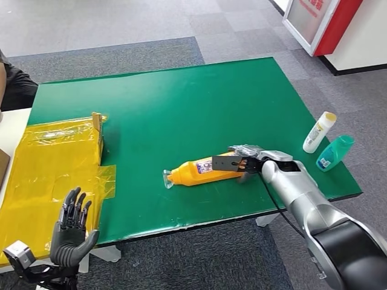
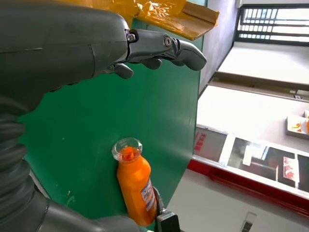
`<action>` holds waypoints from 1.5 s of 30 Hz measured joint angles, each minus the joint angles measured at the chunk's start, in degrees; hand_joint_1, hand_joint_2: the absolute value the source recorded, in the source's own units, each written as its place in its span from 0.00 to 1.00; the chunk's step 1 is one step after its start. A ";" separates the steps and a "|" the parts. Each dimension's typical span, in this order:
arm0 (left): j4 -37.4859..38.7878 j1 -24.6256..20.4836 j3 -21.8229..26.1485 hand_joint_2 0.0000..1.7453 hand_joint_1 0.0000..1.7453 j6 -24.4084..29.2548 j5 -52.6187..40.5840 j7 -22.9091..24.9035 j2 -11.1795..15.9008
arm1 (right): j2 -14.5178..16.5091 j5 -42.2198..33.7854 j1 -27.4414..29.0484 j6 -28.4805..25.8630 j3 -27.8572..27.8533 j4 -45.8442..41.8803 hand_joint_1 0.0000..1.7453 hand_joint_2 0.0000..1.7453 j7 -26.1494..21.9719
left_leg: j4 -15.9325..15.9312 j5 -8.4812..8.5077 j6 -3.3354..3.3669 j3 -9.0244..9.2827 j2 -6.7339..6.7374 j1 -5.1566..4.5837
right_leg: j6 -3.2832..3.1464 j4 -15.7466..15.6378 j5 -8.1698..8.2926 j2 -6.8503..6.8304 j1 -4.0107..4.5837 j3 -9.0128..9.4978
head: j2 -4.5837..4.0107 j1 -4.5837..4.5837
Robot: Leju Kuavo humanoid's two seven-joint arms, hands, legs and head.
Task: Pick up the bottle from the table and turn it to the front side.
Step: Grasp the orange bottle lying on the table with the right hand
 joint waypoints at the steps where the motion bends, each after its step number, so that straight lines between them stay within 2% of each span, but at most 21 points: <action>1: 0.21 -0.11 -0.24 1.00 0.00 0.13 0.32 -0.01 0.21 | -0.02 -0.32 -0.52 0.40 0.34 1.12 0.67 1.00 -0.29 | 0.00 0.00 0.00 0.00 0.00 0.00 | 0.00 0.00 0.00 0.00 0.00 0.00 | 0.00 -0.01; 3: 0.57 -0.26 -0.68 1.00 0.00 0.27 0.80 -0.01 0.61 | -0.13 -0.92 -1.33 0.99 0.98 2.83 1.00 1.00 -1.00 | 0.00 0.00 0.00 0.01 0.00 0.00 | 0.00 -0.01 -0.01 0.00 0.00 0.00 | 0.00 0.00; 12: 1.69 -0.49 -2.03 1.00 0.00 1.07 1.59 -0.04 1.82 | -1.05 -3.14 -2.67 0.00 3.70 5.30 1.00 1.00 -3.56 | 0.00 0.01 0.01 0.05 0.01 0.00 | 0.00 -0.01 0.00 0.01 0.00 0.05 | 0.00 0.00; 21: 1.76 -0.32 -2.20 1.00 0.00 1.73 1.99 -0.16 2.14 | -2.34 -6.67 -1.12 -2.14 4.65 2.59 1.00 1.00 -4.29 | 0.00 0.03 0.02 0.04 -0.01 0.00 | 0.01 -0.01 0.01 0.00 0.00 0.05 | 0.00 -0.01; 23: 1.75 0.05 -2.14 1.00 0.00 1.99 1.99 -0.17 2.20 | -3.04 -10.19 1.02 -3.92 4.63 -0.78 1.00 1.00 -4.41 | 0.00 0.03 0.02 0.02 -0.05 0.00 | 0.01 -0.01 0.01 -0.03 0.00 0.04 | 0.00 -0.01; 27: 1.45 1.36 -1.80 1.00 0.00 1.81 1.20 -0.25 2.16 | -4.05 -19.46 8.62 -8.33 2.63 -13.06 1.00 1.00 -3.93 | 0.00 -0.05 0.00 0.00 -0.10 0.00 | 0.00 -0.01 -0.05 -0.06 0.01 0.02 | 0.00 0.01; 31: 1.05 1.95 -1.44 1.00 0.00 1.21 0.49 -0.31 1.81 | -4.07 -22.79 14.33 -9.51 0.49 -22.29 1.00 1.00 -3.71 | 0.00 -0.11 -0.04 -0.03 -0.10 0.01 | -0.03 -0.01 -0.11 -0.07 0.01 0.00 | 0.00 -0.02; 34: 0.99 2.05 -1.26 1.00 0.00 1.03 0.14 -0.32 1.66 | -3.84 -27.19 16.90 -9.94 -1.23 -26.00 1.00 1.00 -5.53 | 0.00 -0.11 -0.04 -0.04 -0.12 0.01 | -0.04 -0.01 -0.13 -0.07 0.01 0.01 | 0.00 -0.01; 37: 0.71 2.00 -1.25 1.00 0.00 0.82 0.05 -0.32 1.42 | -2.30 -34.20 19.93 -9.98 -4.13 -29.24 1.00 1.00 -8.08 | 0.00 -0.11 -0.04 -0.03 -0.13 0.01 | -0.04 -0.01 -0.13 -0.08 0.01 0.01 | 0.00 0.01; 42: -0.36 0.76 -1.53 1.00 0.00 -0.16 0.55 0.35 0.96 | 3.00 -41.45 24.97 -9.10 -7.57 -32.43 1.00 1.00 -12.22 | -0.01 -0.09 -0.07 -0.03 -0.12 0.02 | -0.05 0.00 -0.13 -0.07 0.05 -0.01 | 0.00 -0.01; 45: -1.84 -1.37 -2.63 1.00 0.00 0.45 1.62 5.33 0.56 | 7.11 -40.65 26.92 -10.07 -7.55 -32.72 1.00 1.00 -14.20 | -0.01 -0.06 -0.11 -0.03 -0.12 0.05 | -0.08 0.01 -0.11 -0.07 0.10 -0.03 | 0.00 -0.02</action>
